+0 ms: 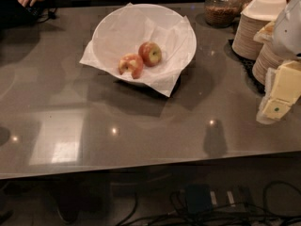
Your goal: Pick apple from white bowl
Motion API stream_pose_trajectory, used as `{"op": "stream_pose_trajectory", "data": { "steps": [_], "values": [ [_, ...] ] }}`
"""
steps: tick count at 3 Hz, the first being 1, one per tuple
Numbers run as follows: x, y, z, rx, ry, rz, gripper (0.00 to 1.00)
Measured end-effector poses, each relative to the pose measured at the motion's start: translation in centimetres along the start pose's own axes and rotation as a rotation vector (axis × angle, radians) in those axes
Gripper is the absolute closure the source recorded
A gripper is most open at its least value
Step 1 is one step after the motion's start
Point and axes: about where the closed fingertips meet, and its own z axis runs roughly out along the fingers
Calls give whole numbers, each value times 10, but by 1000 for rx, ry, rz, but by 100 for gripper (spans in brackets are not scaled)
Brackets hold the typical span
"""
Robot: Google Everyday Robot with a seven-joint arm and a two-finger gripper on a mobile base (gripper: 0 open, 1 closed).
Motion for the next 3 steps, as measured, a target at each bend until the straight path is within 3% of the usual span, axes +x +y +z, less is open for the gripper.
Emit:
{"op": "stream_pose_trajectory", "data": {
  "steps": [2,3],
  "values": [
    [-10,-7,-1,23,-20,-24,0],
    [-37,-24,0,55,-77,-87,0]
  ]
}}
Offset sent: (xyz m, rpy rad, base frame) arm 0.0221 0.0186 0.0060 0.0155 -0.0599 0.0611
